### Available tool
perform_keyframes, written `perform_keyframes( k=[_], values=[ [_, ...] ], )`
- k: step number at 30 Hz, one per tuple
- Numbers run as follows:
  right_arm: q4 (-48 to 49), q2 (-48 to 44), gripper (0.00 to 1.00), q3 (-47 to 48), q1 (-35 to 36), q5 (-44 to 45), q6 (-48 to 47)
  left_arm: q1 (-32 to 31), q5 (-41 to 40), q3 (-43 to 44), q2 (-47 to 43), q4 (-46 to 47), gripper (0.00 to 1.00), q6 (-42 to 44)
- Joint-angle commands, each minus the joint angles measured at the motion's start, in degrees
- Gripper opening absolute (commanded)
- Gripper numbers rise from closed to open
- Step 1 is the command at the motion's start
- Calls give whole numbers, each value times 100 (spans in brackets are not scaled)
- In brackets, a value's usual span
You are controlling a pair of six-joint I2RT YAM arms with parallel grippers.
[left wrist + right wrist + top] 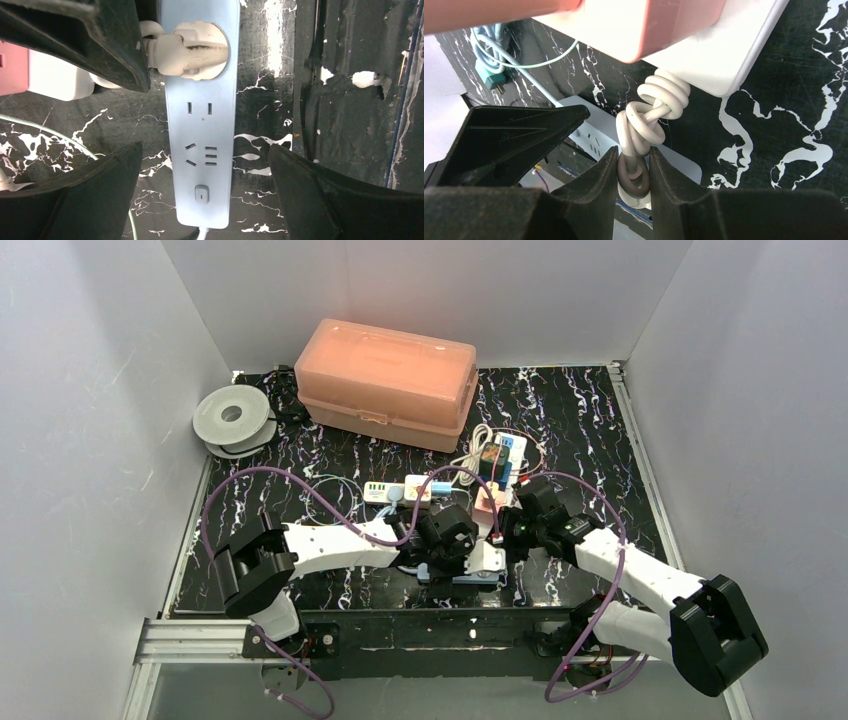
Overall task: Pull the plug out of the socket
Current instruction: Remove the plug from the socket.
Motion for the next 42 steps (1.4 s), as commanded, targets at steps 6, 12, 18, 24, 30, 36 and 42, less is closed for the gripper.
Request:
perform_keyframes(
  k=[6,12,18,24,30,36,42],
  values=[
    [268,-703,1,156,-373,-1160,135,73,782,-507,-511,-94,98,-299],
    [291,-702,1,98,-417,-1302,98,369,950,-386,-271,-31,95,-397],
    [362,-668,1,56,-430,-1526,87,562,1583,-190,-126,-275,75,-230],
    [528,-638,1,43,-534,-1828,120,583,2080,-202,-95,-503,69,272],
    [701,-622,1,-78,-584,-1971,252,593,1900,-363,-83,-181,82,584],
    [835,-615,1,-122,-584,-2049,368,583,1701,-352,93,248,80,769],
    [952,-534,1,-98,-595,-2150,491,538,1475,-365,151,325,78,1041]
  ],
)
